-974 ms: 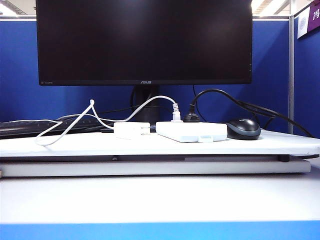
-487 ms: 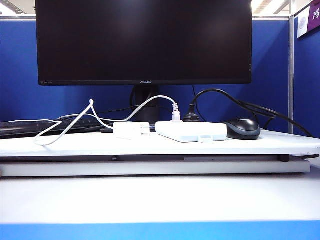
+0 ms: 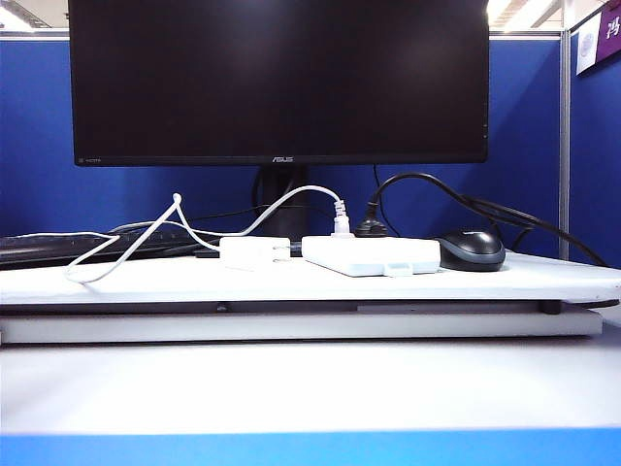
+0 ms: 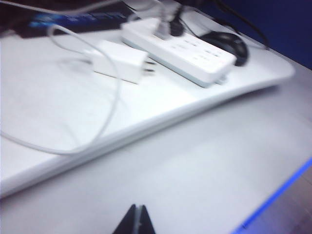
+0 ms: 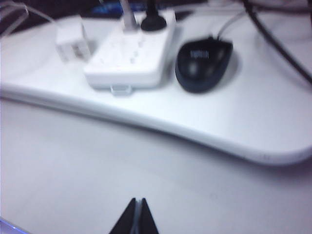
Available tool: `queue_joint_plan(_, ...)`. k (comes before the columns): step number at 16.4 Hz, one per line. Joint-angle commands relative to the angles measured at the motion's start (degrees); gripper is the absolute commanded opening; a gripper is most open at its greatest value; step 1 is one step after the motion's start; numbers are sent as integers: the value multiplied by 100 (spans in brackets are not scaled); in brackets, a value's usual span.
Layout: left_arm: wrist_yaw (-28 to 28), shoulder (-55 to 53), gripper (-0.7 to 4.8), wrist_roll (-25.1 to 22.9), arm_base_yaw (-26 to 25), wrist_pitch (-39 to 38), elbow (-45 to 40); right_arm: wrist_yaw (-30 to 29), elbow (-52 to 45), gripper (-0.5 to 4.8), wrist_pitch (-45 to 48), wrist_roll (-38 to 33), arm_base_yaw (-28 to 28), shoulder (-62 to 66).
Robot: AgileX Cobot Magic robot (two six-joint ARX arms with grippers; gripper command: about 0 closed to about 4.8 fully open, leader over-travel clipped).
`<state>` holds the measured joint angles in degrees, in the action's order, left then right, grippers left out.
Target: Unplug the white charger from the socket, then place it next to the socket.
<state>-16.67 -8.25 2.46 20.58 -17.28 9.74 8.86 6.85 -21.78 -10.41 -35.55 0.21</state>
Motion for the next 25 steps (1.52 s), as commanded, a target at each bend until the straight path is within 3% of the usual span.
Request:
queue_joint_plan(1,243,-2,-5,140,-4,573,-372,-17,-208,-7,42,-170,0,-13)
queue_joint_plan(7,1215,2,-5,-57,-4,592,-800,7,-302,-7,120,-162,2,-15)
queue_joint_plan(18,1392,9,-5,-162,-4,710,-914,7,-319,-7,136,-162,13,-15)
queue_joint_plan(21,1394,9,-5,-162,-4,710,-914,20,-439,-7,627,-162,17,-15)
queue_joint_plan(25,1394,9,-5,-160,-4,710,-914,66,-461,-7,706,-162,566,-15)
